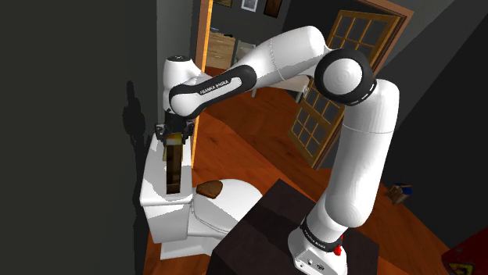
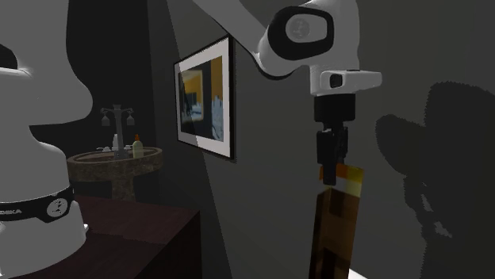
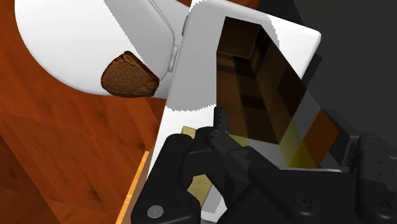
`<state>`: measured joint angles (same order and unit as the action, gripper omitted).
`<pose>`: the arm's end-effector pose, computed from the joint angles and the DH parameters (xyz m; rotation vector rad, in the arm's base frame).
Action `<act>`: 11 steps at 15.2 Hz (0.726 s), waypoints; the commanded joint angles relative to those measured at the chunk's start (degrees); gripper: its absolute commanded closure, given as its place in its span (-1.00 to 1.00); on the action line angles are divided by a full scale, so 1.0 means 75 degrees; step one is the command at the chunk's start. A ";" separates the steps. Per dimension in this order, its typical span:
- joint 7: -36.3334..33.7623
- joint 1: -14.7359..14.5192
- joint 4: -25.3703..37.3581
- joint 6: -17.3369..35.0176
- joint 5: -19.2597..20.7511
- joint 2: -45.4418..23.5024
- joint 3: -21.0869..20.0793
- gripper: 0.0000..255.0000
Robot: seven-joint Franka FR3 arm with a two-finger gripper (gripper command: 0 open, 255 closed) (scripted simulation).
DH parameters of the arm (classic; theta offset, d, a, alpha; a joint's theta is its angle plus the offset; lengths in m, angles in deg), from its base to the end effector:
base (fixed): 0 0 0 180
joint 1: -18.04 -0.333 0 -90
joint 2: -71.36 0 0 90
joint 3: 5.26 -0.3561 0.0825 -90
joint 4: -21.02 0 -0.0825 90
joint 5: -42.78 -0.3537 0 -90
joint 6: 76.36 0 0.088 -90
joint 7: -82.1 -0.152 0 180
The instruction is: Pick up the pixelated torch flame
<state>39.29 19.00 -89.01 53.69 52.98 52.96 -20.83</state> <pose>0.5968 0.1350 0.3467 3.0529 -0.6115 0.0998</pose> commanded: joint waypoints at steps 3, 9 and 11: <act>0.0078 0.0021 0.0176 -0.0350 -0.0097 0.0193 -0.0038 1.00; 0.0185 0.0049 0.0443 -0.0878 -0.0231 0.0470 -0.0083 1.00; 0.0218 0.0055 0.0546 -0.1057 -0.0270 0.0551 -0.0095 1.00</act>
<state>40.78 19.36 -85.13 46.38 51.15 56.59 -21.48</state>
